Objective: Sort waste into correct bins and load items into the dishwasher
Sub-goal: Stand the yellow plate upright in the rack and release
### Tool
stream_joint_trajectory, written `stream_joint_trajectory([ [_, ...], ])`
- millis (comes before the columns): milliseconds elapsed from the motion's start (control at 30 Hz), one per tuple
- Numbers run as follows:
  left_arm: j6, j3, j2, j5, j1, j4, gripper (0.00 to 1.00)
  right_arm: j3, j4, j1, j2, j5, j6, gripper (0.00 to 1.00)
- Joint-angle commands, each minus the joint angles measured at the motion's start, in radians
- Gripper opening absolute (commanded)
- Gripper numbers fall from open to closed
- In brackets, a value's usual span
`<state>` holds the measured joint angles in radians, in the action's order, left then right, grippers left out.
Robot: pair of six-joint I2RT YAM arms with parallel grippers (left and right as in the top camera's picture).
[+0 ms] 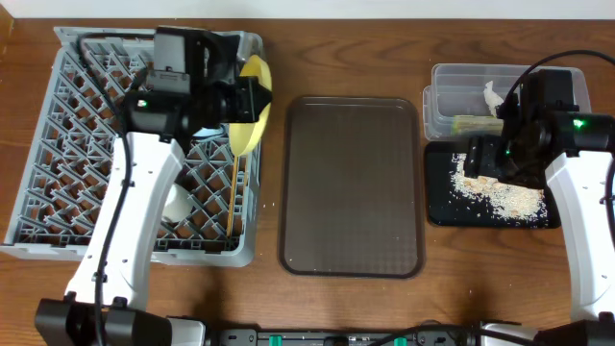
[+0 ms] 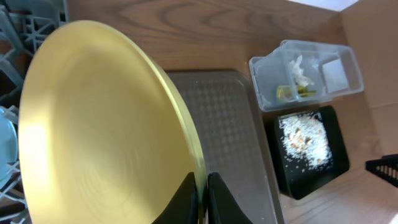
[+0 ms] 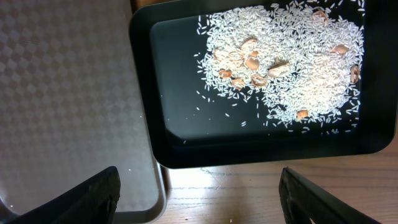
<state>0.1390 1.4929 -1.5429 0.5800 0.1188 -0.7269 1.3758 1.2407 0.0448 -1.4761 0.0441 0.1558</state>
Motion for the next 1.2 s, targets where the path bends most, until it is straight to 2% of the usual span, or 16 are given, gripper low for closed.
stream_joint_trajectory([
  [0, 0.041, -0.003, -0.021, 0.068, -0.014, -0.003, 0.08, 0.018, 0.001, 0.007, 0.011, -0.010, 0.000, 0.80],
  [467, 0.065, -0.003, -0.117, 0.055, -0.032, -0.004, 0.08, 0.018, 0.009, 0.007, 0.011, -0.010, 0.000, 0.80],
  [633, 0.065, -0.003, -0.131, -0.089, -0.063, -0.045, 0.09, 0.018, 0.008, 0.007, 0.011, -0.010, 0.000, 0.80],
  [700, 0.064, -0.003, -0.131, -0.147, -0.071, -0.058, 0.17, 0.018, 0.007, 0.007, 0.011, -0.010, 0.000, 0.80],
  [733, 0.060, -0.003, -0.131, -0.161, -0.074, -0.060, 0.17, 0.018, 0.005, 0.007, 0.011, -0.010, 0.000, 0.80],
  [833, 0.057, -0.003, -0.129, -0.163, -0.080, -0.050, 0.49, 0.018, -0.004, 0.007, 0.011, -0.010, 0.000, 0.81],
  [900, 0.056, -0.002, -0.114, -0.163, -0.081, -0.047, 0.60, 0.018, -0.018, 0.007, 0.011, -0.009, 0.000, 0.81],
  [1033, 0.034, -0.002, -0.054, -0.165, -0.081, -0.038, 0.70, 0.018, -0.062, 0.006, 0.011, 0.021, -0.005, 0.83],
  [1167, 0.021, -0.002, 0.031, -0.178, -0.063, -0.039, 0.77, 0.018, -0.195, -0.001, 0.011, 0.212, -0.087, 0.84],
])
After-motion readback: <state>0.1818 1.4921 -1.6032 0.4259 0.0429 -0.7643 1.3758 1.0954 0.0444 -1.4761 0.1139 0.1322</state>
